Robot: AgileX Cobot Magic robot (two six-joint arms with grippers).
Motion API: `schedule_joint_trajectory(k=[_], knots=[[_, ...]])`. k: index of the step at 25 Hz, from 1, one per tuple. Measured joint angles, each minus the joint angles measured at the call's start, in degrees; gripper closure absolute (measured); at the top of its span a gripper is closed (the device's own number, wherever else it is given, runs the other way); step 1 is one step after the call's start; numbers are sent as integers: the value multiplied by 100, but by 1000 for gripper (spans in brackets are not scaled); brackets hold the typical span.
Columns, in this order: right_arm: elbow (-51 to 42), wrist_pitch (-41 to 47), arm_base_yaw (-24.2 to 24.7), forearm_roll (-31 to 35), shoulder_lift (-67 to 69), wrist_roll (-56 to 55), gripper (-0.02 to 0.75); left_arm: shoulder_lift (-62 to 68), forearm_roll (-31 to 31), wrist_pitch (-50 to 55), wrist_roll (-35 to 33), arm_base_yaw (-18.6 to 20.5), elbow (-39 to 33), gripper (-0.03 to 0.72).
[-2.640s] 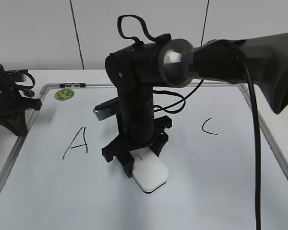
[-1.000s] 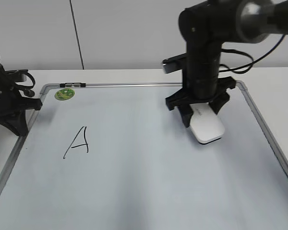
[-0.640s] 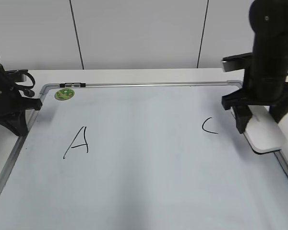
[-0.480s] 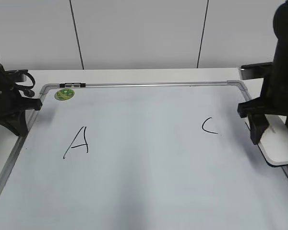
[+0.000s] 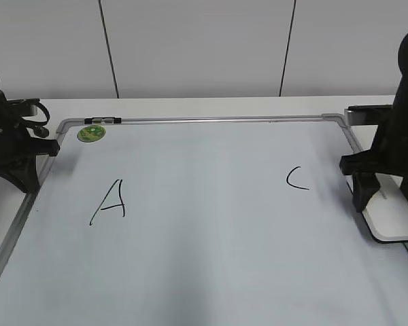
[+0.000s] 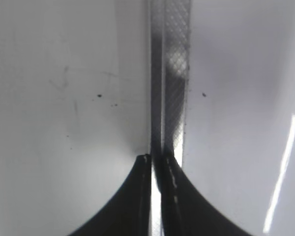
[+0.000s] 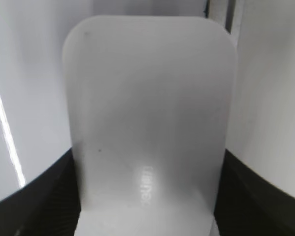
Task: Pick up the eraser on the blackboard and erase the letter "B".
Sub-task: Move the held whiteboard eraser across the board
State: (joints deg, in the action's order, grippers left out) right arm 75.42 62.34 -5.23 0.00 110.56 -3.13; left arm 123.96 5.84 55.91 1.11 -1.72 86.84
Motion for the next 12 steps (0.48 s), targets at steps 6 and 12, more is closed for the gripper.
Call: schedule_joint_trajectory(k=[6, 12], knots=[[0, -291, 5, 0, 46, 0, 220, 0, 0, 0, 0, 0, 0, 673], [0, -587, 5, 0, 46, 0, 220, 0, 0, 0, 0, 0, 0, 673]])
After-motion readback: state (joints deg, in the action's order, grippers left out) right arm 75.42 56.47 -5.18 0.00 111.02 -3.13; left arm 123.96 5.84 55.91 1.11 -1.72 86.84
